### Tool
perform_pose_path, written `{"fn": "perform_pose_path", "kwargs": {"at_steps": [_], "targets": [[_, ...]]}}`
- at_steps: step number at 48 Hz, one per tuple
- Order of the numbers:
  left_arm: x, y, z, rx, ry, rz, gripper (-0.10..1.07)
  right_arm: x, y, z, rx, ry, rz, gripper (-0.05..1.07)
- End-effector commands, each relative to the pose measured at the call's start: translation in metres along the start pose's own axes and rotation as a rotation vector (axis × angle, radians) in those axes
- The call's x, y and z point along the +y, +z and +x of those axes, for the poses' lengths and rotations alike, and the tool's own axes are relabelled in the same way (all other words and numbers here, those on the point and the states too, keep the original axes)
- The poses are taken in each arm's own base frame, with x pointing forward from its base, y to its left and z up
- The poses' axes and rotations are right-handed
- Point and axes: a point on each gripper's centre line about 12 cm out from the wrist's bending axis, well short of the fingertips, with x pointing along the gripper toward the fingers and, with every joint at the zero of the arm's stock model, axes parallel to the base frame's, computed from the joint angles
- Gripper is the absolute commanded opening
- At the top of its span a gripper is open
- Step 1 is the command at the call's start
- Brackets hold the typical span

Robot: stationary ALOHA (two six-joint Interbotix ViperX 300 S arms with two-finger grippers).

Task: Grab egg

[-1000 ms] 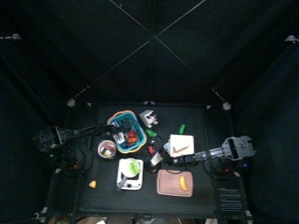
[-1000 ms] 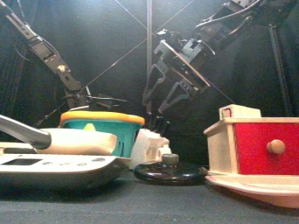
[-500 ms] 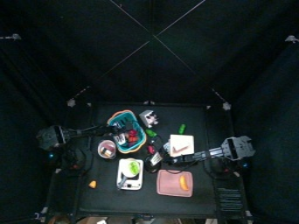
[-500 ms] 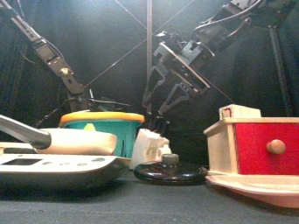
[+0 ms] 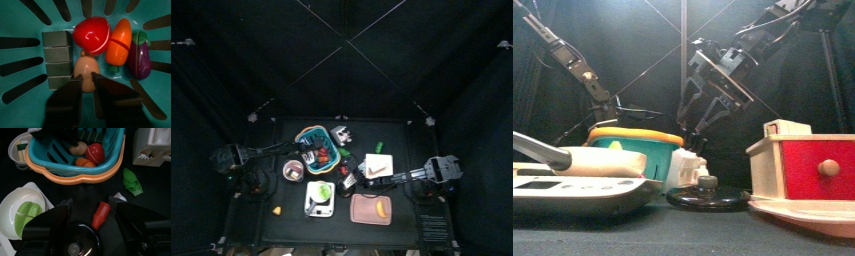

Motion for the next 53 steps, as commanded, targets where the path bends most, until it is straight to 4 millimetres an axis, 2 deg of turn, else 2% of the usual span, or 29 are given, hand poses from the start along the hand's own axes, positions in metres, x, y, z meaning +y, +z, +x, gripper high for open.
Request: {"fn": "perform_pose_path", "kwargs": {"at_steps": [1, 11, 20, 28, 36, 53], "targets": [[0.000, 0.009, -0.011, -0.032, 0.008, 0.016, 0.61, 0.003, 0.013, -0.005, -0.027, 0.015, 0.022, 0.92], [0.001, 0.011, -0.021, -0.063, 0.014, 0.021, 0.61, 0.002, 0.013, -0.005, -0.026, 0.015, 0.023, 0.92], [-0.002, 0.006, -0.008, -0.024, 0.007, 0.030, 0.62, 0.003, 0.014, -0.005, -0.027, 0.016, 0.024, 0.92], [-0.010, 0.010, 0.006, -0.012, -0.006, 0.052, 0.72, 0.003, 0.012, -0.004, -0.022, 0.013, 0.027, 0.92], [-0.010, 0.015, 0.005, -0.026, -0.006, 0.051, 0.86, 0.000, 0.010, -0.001, -0.011, 0.004, 0.032, 0.92], [-0.013, 0.012, 0.006, -0.002, -0.011, 0.054, 0.87, -0.004, 0.007, 0.000, -0.006, -0.006, 0.024, 0.92]]}}
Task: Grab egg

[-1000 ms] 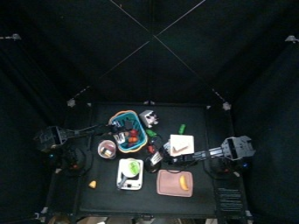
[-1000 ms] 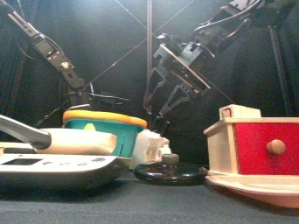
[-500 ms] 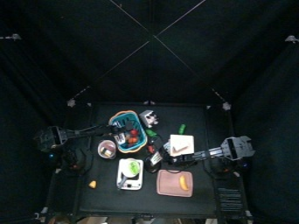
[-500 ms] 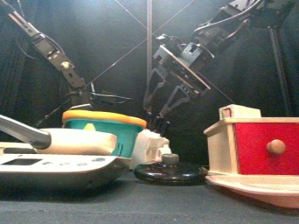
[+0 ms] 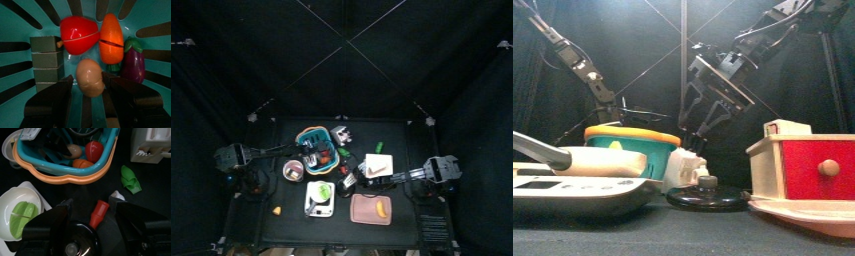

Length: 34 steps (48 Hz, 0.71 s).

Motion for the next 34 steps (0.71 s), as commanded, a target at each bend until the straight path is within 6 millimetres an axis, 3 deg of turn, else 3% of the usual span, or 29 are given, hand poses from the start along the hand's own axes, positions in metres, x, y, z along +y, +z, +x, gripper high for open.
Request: {"fn": "perform_pose_path", "kwargs": {"at_steps": [1, 15, 34], "targets": [[-0.001, 0.005, -0.004, -0.016, 0.000, -0.001, 0.87, 0.000, 0.010, -0.005, -0.022, 0.011, 0.014, 0.92], [-0.002, -0.004, 0.010, 0.064, -0.002, 0.014, 0.87, -0.001, 0.012, -0.004, -0.023, 0.008, 0.019, 0.92], [0.001, 0.002, 0.016, 0.073, 0.010, 0.033, 0.83, -0.003, 0.011, -0.004, -0.022, 0.003, 0.021, 0.92]]}}
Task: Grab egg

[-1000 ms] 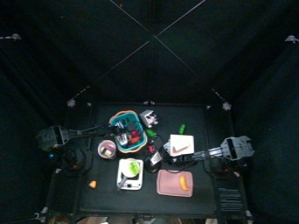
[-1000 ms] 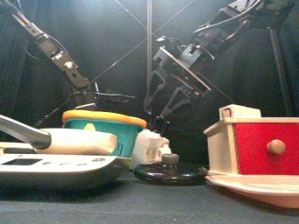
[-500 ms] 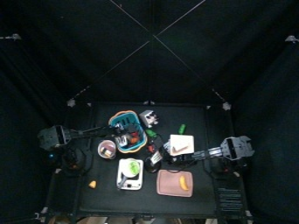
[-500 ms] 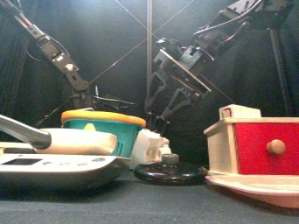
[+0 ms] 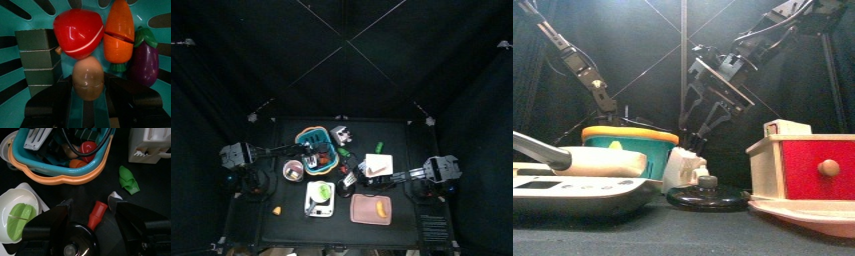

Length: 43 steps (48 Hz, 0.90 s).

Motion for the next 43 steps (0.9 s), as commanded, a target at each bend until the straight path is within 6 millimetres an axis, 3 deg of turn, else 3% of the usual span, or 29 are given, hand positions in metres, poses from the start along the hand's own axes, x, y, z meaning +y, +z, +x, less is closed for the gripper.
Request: {"fn": "perform_pose_path", "kwargs": {"at_steps": [1, 14, 43], "targets": [[0.004, 0.008, -0.004, -0.022, 0.010, 0.002, 0.82, 0.001, 0.010, -0.005, -0.021, 0.012, 0.016, 0.92], [0.004, 0.011, -0.009, -0.031, 0.014, 0.003, 0.59, 0.000, 0.010, -0.005, -0.021, 0.010, 0.016, 0.92], [-0.001, 0.025, -0.063, -0.153, 0.024, 0.021, 0.59, -0.001, 0.008, -0.005, -0.014, 0.007, 0.018, 0.92]]}}
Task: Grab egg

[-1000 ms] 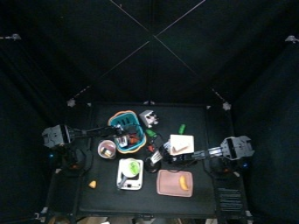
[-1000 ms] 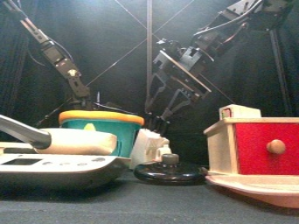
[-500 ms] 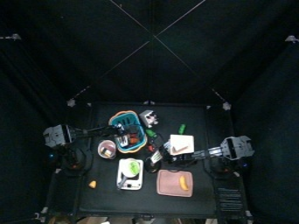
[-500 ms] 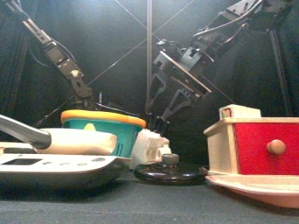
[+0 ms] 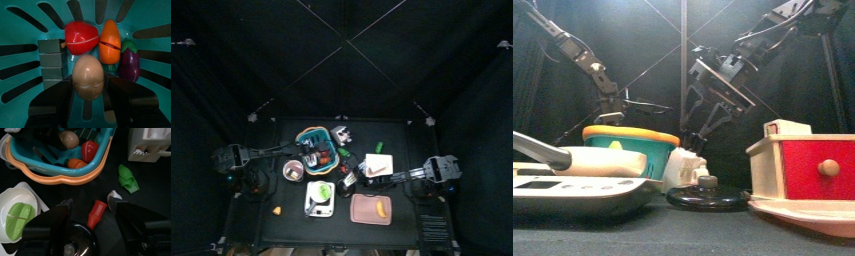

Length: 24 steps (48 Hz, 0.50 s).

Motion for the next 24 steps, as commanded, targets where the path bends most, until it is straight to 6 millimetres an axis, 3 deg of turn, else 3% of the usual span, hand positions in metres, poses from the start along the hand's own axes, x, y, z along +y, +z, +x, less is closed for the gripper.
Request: {"fn": "perform_pose_path", "kwargs": {"at_steps": [1, 7, 24], "targets": [[0.001, 0.012, -0.018, -0.061, 0.008, 0.000, 0.59, 0.001, 0.010, -0.005, -0.022, 0.013, 0.014, 0.92], [0.000, 0.013, -0.028, -0.088, 0.009, 0.002, 0.59, 0.001, 0.010, -0.005, -0.022, 0.013, 0.014, 0.92], [-0.003, 0.013, -0.030, -0.089, 0.005, 0.008, 0.59, 0.000, 0.010, -0.005, -0.020, 0.012, 0.015, 0.92]]}}
